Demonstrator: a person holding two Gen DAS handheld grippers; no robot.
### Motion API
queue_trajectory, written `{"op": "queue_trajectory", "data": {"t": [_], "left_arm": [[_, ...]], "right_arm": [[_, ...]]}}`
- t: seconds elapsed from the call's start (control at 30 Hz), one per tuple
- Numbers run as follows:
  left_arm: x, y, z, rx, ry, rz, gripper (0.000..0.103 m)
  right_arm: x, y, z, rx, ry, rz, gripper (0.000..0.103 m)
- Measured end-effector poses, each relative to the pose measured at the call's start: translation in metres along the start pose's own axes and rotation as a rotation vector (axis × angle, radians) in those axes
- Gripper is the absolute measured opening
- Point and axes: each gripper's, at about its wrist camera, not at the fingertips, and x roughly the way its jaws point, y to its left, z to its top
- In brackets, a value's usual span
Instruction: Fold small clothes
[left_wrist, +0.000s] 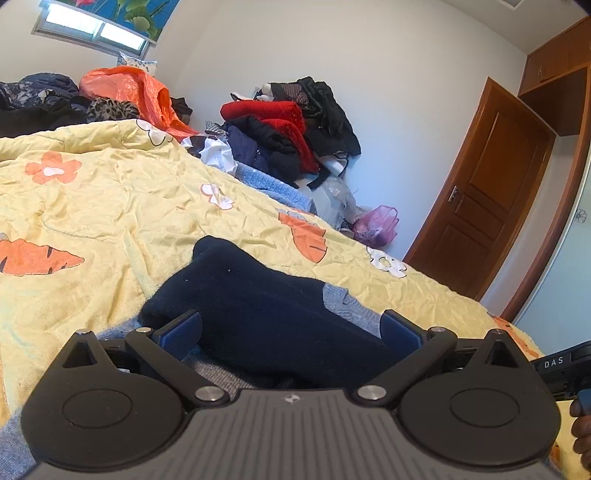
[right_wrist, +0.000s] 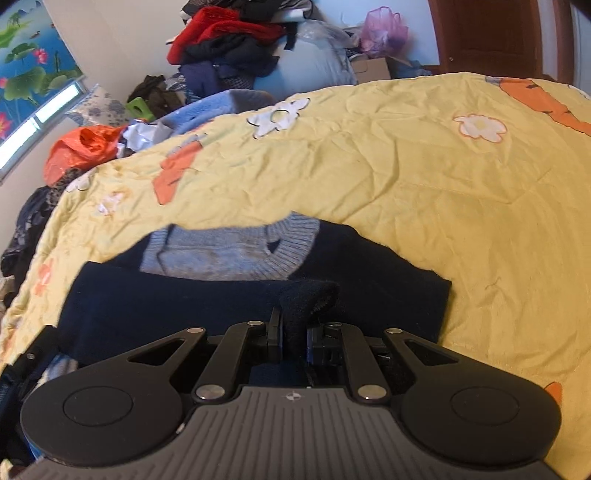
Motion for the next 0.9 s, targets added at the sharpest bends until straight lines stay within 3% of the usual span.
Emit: {"op": "queue_trajectory", "data": {"t": [0.03, 0.07, 0.1, 0.17, 0.27, 0.37, 0.47, 0.53, 0.6, 0.77, 0.87, 0.9], "left_arm": [[0.001, 0.0, 0.0, 0.001, 0.008, 0.005, 0.103], [0.003, 0.0, 0.0, 0.001, 0.017, 0.009, 0.103], [0.004, 0.001, 0.0, -0.003, 0.025, 0.011, 0.103], [0.006, 0.002, 0.0, -0.01, 0.035, 0.017, 0.103], [0.01, 0.0, 0.0, -0.003, 0.059, 0.029, 0.103], [0.019, -0.003, 0.0, 0.025, 0.123, 0.019, 0.103], [0.035, -0.016, -0.002, 0.122, 0.241, 0.017, 0.103], [0.038, -0.025, -0.007, 0.188, 0.258, 0.028, 0.103], [0.04, -0.031, -0.01, 0.232, 0.275, 0.027, 0.103], [0.041, -0.032, -0.011, 0.247, 0.284, 0.039, 0.103], [0.045, -0.035, -0.01, 0.263, 0.294, 0.044, 0.103], [0.046, -0.036, -0.01, 0.271, 0.3, 0.048, 0.103]], "right_arm": [[-0.001, -0.001, -0.002, 0.019, -0.021, -0.021, 0.031], [-0.005, 0.0, -0.003, 0.033, -0.068, -0.069, 0.047], [-0.017, 0.001, -0.006, 0.044, -0.155, -0.137, 0.057], [-0.033, 0.018, -0.019, 0.012, -0.291, -0.195, 0.058], [-0.04, 0.055, -0.038, -0.145, -0.341, -0.156, 0.059], [-0.023, 0.084, -0.056, -0.315, -0.267, -0.121, 0.065], [0.004, 0.084, -0.067, -0.337, -0.171, -0.165, 0.065], [0.007, 0.076, -0.078, -0.367, -0.22, -0.187, 0.068], [0.001, 0.067, -0.077, -0.318, -0.235, -0.183, 0.068], [-0.02, 0.066, -0.086, -0.296, -0.266, -0.257, 0.068], [-0.017, 0.058, -0.098, -0.303, -0.214, -0.258, 0.082], [-0.015, 0.049, -0.101, -0.279, -0.218, -0.251, 0.093]]}}
